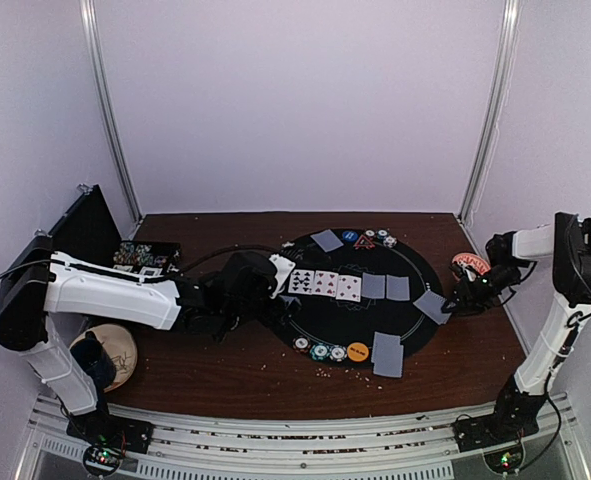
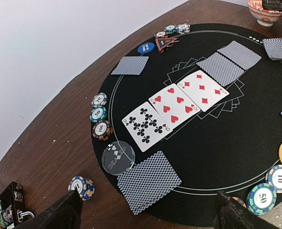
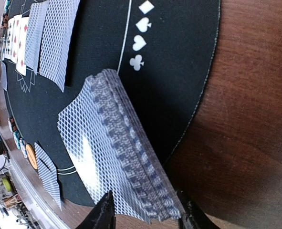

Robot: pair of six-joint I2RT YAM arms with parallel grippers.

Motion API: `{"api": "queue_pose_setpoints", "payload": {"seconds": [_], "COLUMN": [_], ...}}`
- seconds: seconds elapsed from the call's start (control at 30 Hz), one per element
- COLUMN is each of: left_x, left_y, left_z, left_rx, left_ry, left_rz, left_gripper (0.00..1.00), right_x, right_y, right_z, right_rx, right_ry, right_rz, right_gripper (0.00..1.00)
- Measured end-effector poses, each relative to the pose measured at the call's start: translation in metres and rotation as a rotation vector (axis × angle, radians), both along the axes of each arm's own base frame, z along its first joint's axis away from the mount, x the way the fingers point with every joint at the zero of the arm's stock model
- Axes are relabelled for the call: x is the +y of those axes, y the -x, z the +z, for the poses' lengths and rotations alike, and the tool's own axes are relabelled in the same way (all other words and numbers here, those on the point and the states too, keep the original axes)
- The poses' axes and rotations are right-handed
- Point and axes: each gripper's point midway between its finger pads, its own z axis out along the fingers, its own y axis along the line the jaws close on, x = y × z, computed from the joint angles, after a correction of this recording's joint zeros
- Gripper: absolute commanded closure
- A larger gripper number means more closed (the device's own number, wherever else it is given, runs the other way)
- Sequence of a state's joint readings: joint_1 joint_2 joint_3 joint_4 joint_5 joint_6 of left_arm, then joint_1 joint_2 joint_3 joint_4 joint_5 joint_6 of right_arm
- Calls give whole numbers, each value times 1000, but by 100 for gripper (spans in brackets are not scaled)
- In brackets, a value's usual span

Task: Distribute texas hold em gaming equipment
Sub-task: Place the face-down deck piles on the poker table mat, then reset both arms

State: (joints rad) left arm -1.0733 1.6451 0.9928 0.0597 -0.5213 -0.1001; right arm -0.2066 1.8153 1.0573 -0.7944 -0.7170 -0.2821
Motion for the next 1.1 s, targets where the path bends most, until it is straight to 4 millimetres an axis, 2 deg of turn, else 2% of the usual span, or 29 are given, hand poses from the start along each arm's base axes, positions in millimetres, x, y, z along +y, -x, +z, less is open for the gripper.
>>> {"api": "queue_pose_setpoints", "payload": {"seconds": [0.37, 0.4, 0.47, 0.57, 0.67, 0.73, 0.9, 1.0, 1.1], "left_x": [0, 1, 1, 4, 10, 16, 38, 61, 93], "left_y": [0, 0, -1, -1, -1, 0, 0, 5, 14], "left_z": [0, 0, 0, 3, 10, 22, 68, 93, 102], "left_rx": [-1, -2, -4, -10, -23, -38, -92, -107, -117], "left_ry": [0, -1, -2, 1, 13, 35, 136, 215, 265], "left_rz": [3, 4, 9, 20, 34, 54, 135, 204, 282], "left_gripper": [2, 2, 2, 2, 2, 2, 2, 2, 2], "right_x": [-19, -20, -23, -25, -25, -25, -28, -33, -40], "right_y": [-18, -19, -20, -19, -17, -14, 0, 20, 42], "right_z": [28, 32, 42, 60, 86, 109, 175, 213, 243], "right_rx": [-133, -146, -176, -230, -309, -383, -651, -829, -981], "right_ry": [136, 146, 168, 195, 220, 241, 338, 426, 506], "right_rz": [-45, -47, -43, -29, -8, 1, -24, -76, -148], "right_gripper": [30, 25, 1, 0, 0, 0, 0, 0, 0]}}
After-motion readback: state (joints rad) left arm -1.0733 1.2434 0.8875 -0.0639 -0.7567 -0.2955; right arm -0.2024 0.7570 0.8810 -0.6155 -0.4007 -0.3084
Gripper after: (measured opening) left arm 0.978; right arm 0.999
